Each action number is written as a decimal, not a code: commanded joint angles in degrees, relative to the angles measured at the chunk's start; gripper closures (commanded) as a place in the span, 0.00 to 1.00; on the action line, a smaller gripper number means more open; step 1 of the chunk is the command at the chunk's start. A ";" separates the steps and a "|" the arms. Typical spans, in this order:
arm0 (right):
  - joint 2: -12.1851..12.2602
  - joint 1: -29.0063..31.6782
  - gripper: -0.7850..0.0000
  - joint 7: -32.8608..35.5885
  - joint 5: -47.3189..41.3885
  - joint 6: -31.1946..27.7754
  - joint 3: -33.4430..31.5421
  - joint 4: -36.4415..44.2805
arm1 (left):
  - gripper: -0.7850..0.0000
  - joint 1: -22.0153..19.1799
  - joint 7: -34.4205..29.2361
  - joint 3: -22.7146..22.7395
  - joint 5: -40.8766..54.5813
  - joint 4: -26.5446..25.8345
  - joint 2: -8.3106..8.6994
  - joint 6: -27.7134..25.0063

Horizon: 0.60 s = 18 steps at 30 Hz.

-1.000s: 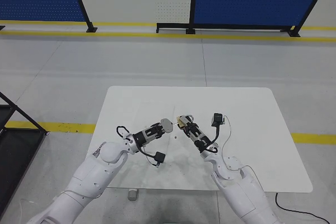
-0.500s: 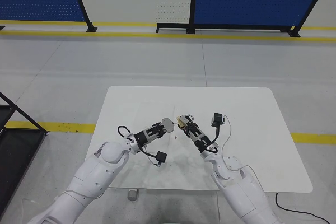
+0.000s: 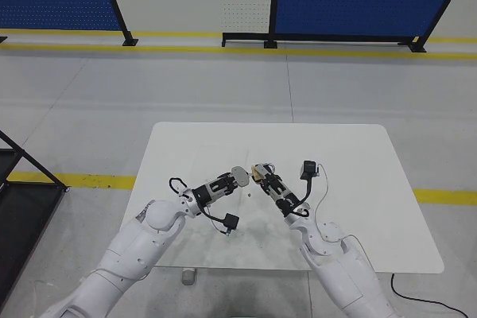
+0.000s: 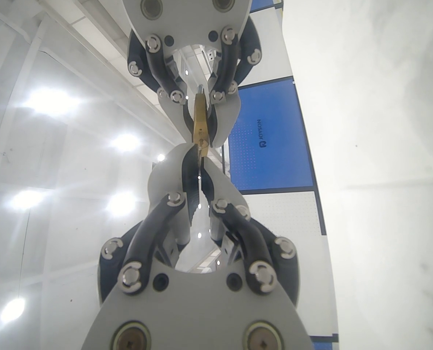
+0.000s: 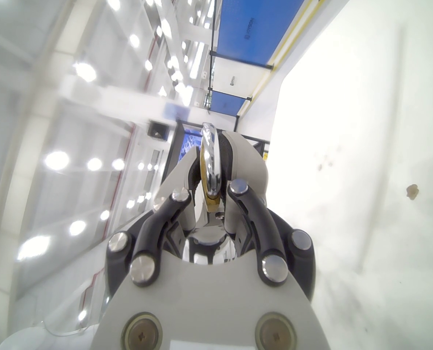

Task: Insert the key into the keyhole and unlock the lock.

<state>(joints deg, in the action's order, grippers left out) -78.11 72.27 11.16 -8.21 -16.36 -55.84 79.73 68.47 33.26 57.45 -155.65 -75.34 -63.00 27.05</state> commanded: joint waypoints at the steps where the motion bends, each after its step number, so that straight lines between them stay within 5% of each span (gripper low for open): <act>1: 0.00 0.00 1.00 0.00 0.00 0.00 0.00 0.00 | 1.00 -0.08 -0.07 -0.04 0.06 0.05 -0.08 0.09; 18: 0.00 0.00 1.00 0.00 0.00 0.00 0.00 0.00 | 1.00 -0.87 0.07 -0.45 0.40 0.99 -0.77 0.06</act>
<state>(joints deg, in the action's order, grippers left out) -78.11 72.27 11.16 -8.21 -16.36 -55.84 79.73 67.62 33.32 57.00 -155.23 -74.40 -63.74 27.03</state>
